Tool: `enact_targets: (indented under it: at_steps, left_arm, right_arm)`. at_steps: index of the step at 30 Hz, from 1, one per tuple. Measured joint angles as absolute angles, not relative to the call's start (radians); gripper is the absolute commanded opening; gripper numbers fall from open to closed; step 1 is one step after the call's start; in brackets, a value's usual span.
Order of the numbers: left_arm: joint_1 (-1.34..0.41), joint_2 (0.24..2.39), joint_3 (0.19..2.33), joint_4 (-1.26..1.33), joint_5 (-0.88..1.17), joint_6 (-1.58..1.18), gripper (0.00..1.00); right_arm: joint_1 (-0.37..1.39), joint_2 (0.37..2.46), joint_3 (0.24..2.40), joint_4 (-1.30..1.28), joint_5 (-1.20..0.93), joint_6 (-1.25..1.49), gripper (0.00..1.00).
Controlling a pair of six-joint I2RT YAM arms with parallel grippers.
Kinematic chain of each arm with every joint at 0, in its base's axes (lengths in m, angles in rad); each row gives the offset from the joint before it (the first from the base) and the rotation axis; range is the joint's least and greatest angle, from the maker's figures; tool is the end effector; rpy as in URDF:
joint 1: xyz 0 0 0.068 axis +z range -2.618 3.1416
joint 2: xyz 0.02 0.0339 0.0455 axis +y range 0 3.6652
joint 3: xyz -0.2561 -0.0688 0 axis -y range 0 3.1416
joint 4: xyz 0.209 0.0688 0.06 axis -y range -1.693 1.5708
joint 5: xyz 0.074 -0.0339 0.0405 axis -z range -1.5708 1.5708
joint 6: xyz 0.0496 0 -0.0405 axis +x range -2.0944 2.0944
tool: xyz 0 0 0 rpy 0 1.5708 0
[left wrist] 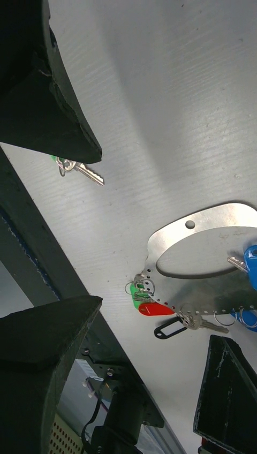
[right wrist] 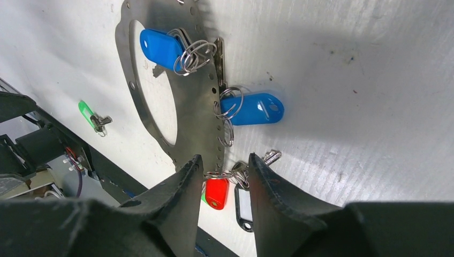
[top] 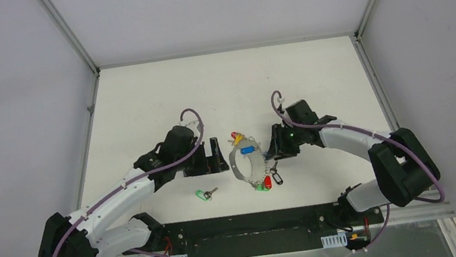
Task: Put the keys on the keyring
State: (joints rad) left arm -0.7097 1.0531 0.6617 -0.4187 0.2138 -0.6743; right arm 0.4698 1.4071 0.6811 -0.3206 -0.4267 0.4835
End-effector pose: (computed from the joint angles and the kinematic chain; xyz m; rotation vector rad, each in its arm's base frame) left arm 0.1401 -0.1343 0.2231 0.1546 2.5497 -0.8619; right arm 0.1994 0.1243 0.1691 -0.1405 2.7419 0.8650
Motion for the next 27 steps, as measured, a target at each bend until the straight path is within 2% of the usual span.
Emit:
enact_targets:
  at_steps: [8, 14, 27]
  left_arm:
    - [-0.710, 1.077, 0.662, -0.417, 0.239, -0.677, 0.97]
    - [-0.710, 1.077, 0.661, -0.408, 0.245, -0.681, 0.97]
    - [-0.710, 1.124, 0.662, -0.366, 0.275, -0.695, 0.97]
  right_arm:
    - [0.471, 1.494, 0.685, -0.301, -0.470, 0.507, 0.39]
    - [0.505, 1.528, 0.722, -0.281, -0.517, 0.518, 0.32]
    - [0.578, 1.380, 0.749, -0.308, -0.473, 0.490, 0.36]
